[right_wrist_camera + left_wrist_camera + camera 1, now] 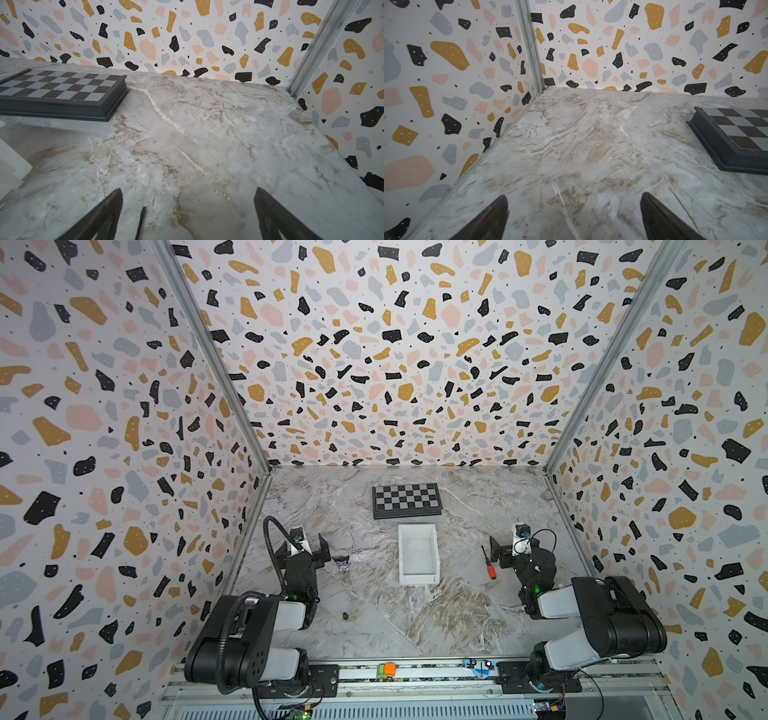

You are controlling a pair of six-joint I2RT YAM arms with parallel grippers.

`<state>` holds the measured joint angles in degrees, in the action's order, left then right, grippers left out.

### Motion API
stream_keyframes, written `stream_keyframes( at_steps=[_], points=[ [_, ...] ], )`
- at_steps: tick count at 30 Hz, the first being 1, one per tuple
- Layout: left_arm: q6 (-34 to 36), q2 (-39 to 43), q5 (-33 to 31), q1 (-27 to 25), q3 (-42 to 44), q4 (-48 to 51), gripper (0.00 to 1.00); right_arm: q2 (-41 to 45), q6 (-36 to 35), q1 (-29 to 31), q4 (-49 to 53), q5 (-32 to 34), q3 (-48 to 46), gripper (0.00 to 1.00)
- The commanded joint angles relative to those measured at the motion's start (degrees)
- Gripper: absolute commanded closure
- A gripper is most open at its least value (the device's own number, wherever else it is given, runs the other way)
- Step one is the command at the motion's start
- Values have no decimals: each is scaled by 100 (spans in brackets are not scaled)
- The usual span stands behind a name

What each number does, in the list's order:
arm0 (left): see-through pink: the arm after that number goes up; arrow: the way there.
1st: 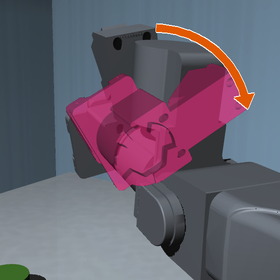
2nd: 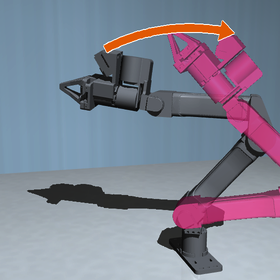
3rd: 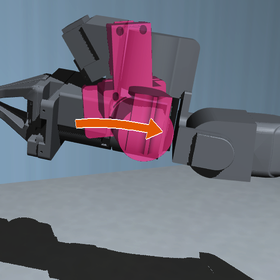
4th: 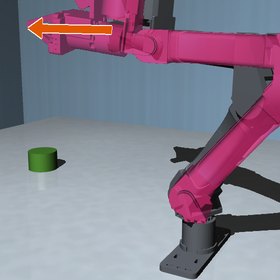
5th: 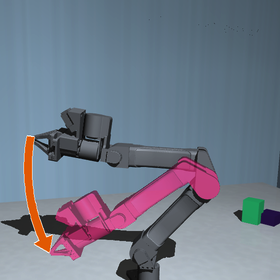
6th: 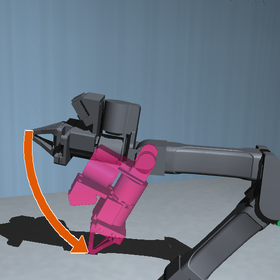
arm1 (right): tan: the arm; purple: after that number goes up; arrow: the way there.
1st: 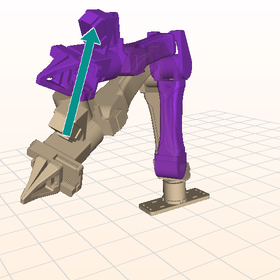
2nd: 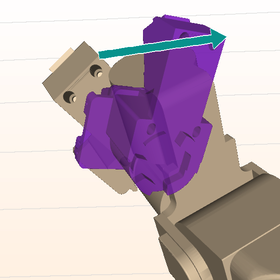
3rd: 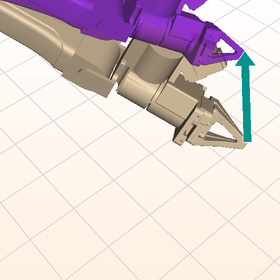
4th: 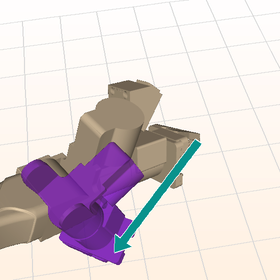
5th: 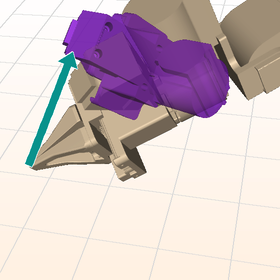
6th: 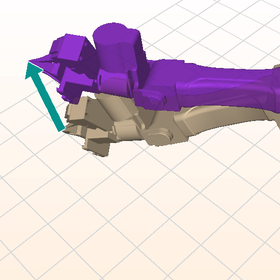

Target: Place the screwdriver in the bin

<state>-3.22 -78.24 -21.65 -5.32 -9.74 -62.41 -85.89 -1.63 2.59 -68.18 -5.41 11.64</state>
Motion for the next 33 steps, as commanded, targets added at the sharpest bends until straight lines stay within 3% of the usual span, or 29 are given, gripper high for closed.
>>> stream_keyframes(
  at_steps=[1, 3, 5, 7, 11, 14, 19, 21, 26, 33],
  points=[
    [-170, 570, -400, -13, -643, 1070, 0, 100, 21, -7, -121, 72, 134, 1],
    [-257, 874, -282, -12, -1120, 1923, 0, 410, 152, -9, 769, 366, 528, 1],
    [-487, 1259, -92, -13, -1488, 2463, 0, 670, 491, -77, 2559, 501, 1402, 1],
    [-685, 1671, 287, -9, -1808, 2759, 0, 797, 826, -179, 3725, 177, 2107, 1],
    [-1524, 2097, 1097, -12, -2382, 3063, 0, 889, 870, -206, 4919, -639, 2938, 1],
    [-2239, 1946, 1724, -18, -2870, 3396, 0, 937, 1055, -205, 5544, -933, 3291, 1],
    [-2938, 1409, 1789, -113, -3733, 4730, 0, 1261, 884, -106, 6476, -1421, 3622, 1],
    [-2974, 1220, 2028, -227, -3930, 5006, 0, 1409, 809, -51, 6802, -1289, 3678, 1],
    [-3006, 1041, 1673, -951, -3998, 5124, 0, 1613, 456, 306, 7699, -946, 3703, 1],
    [-2683, 522, 1785, -1588, -4318, 5699, 0, 1723, 912, 664, 8031, -602, 3075, 9]
  ],
)
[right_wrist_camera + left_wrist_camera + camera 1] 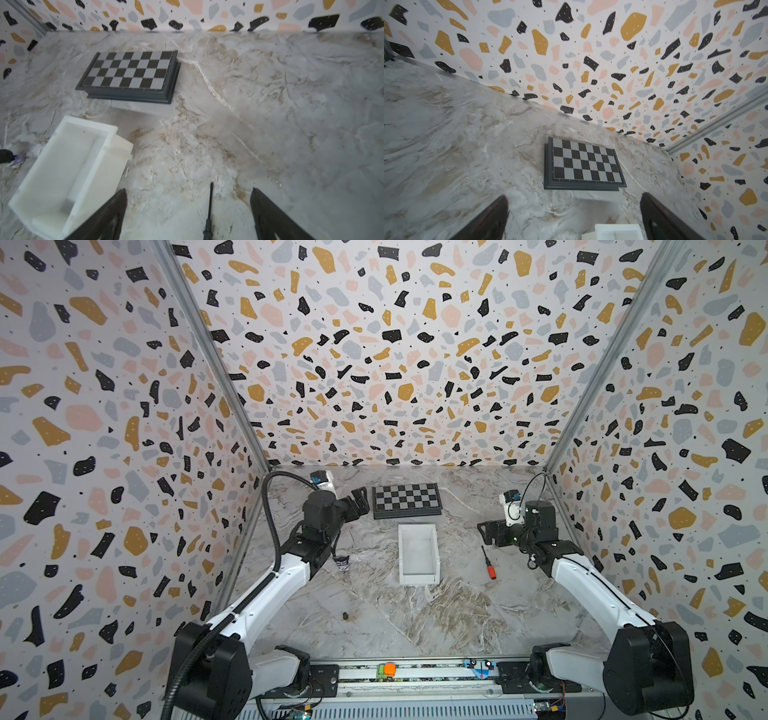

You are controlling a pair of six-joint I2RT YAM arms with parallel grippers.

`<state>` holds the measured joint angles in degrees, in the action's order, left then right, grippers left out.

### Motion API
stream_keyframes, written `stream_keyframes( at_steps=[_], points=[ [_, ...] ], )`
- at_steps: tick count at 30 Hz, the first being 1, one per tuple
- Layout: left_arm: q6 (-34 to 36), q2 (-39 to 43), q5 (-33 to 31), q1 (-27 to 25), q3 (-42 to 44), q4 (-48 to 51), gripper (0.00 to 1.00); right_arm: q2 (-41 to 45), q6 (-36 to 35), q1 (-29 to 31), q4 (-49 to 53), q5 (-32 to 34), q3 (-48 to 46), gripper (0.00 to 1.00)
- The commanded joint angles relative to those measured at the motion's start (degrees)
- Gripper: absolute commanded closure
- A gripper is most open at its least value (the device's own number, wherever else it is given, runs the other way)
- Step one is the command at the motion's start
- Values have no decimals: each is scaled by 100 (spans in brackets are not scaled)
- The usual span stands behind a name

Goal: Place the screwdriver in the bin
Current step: 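Raise the right gripper and move it over the red-handled screwdriver while the left arm lifts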

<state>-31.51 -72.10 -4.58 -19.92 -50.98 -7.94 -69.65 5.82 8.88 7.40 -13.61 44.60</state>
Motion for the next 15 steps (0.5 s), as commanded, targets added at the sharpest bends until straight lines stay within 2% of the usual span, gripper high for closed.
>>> stream_keyframes(
  at_steps=[1, 9, 15],
  points=[
    [94, -105, 38, -173, -163, 253, 0, 94, 216, 51, 481, 242, -285, 10],
    [37, -128, 237, -242, 88, 21, 0, -92, 380, 259, 905, 632, -355, 13],
    [-6, -62, 125, -232, 185, -32, 0, -273, 508, 358, 1069, 840, -425, 12]
  ],
)
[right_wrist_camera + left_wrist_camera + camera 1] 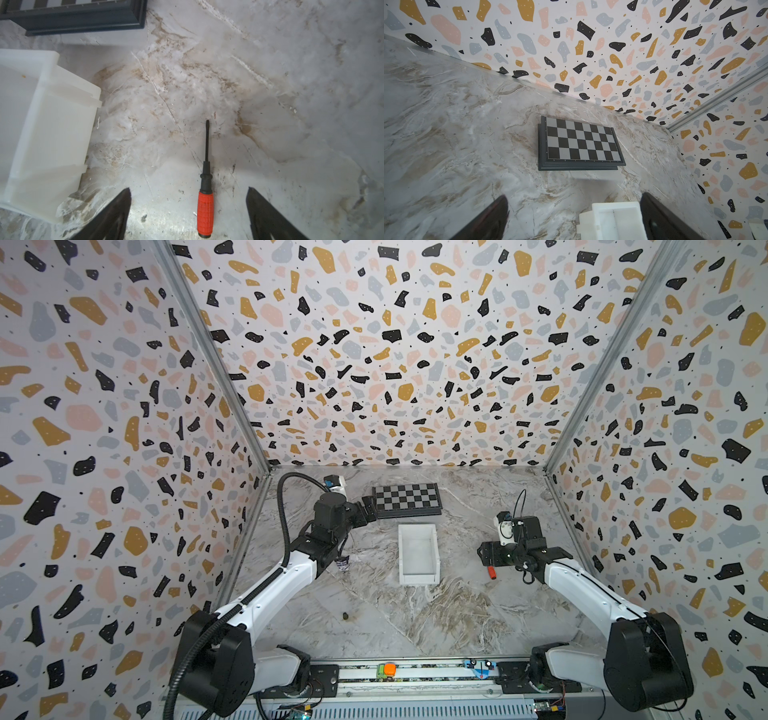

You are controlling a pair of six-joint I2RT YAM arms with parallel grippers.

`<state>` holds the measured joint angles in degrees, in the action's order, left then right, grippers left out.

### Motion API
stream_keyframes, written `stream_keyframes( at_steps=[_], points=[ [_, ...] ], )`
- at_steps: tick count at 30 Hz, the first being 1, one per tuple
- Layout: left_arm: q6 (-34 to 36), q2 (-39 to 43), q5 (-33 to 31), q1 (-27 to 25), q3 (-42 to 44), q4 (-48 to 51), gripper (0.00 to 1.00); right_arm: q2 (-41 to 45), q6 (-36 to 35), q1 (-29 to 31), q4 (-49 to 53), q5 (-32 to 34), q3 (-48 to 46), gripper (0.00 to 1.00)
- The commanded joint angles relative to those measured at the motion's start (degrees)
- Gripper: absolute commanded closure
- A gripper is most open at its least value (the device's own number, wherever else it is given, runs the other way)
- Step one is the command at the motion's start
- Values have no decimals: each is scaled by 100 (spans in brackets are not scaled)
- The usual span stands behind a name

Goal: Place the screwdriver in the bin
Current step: 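Raise the right gripper and move it over the red-handled screwdriver while the left arm lifts, then lower the right gripper onto the screwdriver handle and close it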

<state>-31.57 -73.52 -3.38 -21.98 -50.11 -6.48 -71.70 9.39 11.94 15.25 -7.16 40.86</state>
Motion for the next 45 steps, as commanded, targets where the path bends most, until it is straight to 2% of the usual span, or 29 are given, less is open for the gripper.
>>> stream_keyframes(
  at_steps=[1, 5, 10, 17, 28, 38, 45],
  points=[
    [-9, 88, -12, -34, 106, -183, 0, -100, 176, 66, 301, 215, -58, 12],
    [-5, 109, -125, -26, 141, -188, 0, -190, 299, 179, 346, 386, -95, 10],
    [10, 121, -196, -29, 189, -172, 0, -303, 439, 246, 395, 549, -113, 1],
    [11, 197, -381, -26, 295, -171, 0, -476, 485, 250, 418, 602, -131, 1],
    [15, 236, -480, -26, 396, -204, 0, -717, 607, 291, 383, 582, -218, 20],
    [-7, 243, -498, -31, 405, -213, 0, -957, 653, 383, 300, 862, -188, 46],
    [-8, 276, -523, -27, 431, -205, 0, -1094, 663, 431, 245, 962, -157, 59]
  ],
)
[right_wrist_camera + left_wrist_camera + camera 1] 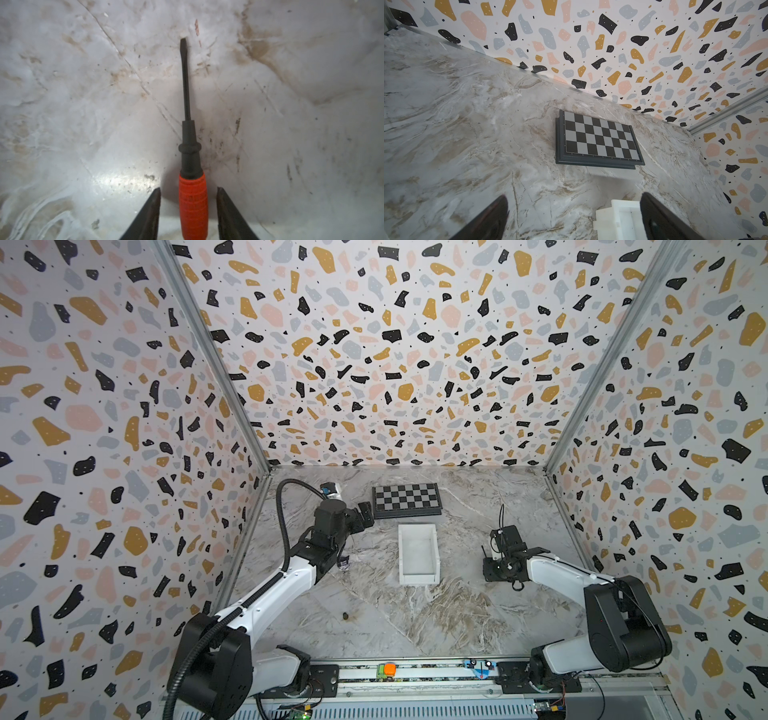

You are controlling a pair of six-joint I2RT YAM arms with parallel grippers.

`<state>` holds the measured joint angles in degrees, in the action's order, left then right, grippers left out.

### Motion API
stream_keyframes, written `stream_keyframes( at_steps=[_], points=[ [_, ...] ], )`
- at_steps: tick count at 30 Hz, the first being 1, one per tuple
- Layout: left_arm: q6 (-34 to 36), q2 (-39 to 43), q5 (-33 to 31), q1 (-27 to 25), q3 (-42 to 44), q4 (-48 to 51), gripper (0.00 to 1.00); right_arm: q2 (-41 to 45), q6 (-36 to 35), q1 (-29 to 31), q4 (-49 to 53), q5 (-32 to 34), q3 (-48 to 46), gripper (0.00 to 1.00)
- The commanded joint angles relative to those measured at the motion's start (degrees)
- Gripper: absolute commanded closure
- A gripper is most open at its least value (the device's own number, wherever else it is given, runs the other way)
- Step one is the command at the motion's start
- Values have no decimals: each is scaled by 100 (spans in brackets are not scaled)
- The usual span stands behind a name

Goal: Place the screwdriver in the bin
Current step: 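Lower the right gripper onto the screwdriver handle and close it, then lift the screwdriver with the right gripper and carry it over the white bin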

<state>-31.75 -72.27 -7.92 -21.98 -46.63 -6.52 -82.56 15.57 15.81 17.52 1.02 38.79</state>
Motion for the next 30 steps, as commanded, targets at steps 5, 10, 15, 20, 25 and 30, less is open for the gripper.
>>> stream_keyframes(
  at_steps=[5, 10, 15, 20, 25, 30],
  points=[
    [55, 196, -155, -28, 75, -152, 0, -50, 77, 80, -27, 189, 46, 67],
    [129, 213, -209, -26, 58, -113, 0, -137, 93, 135, -12, 262, 82, 79],
    [280, 281, -407, 22, 5, 25, 0, -100, 113, 205, -10, 335, 94, 86],
    [328, 371, -412, 78, 12, 82, 0, -29, 74, 219, 0, 364, 133, 90],
    [354, 534, -524, 232, 87, 183, 0, 121, -12, 281, 81, 347, 388, 91],
    [323, 703, -455, 409, 146, 228, 0, 249, -57, 395, 419, 311, 943, 91]
  ],
)
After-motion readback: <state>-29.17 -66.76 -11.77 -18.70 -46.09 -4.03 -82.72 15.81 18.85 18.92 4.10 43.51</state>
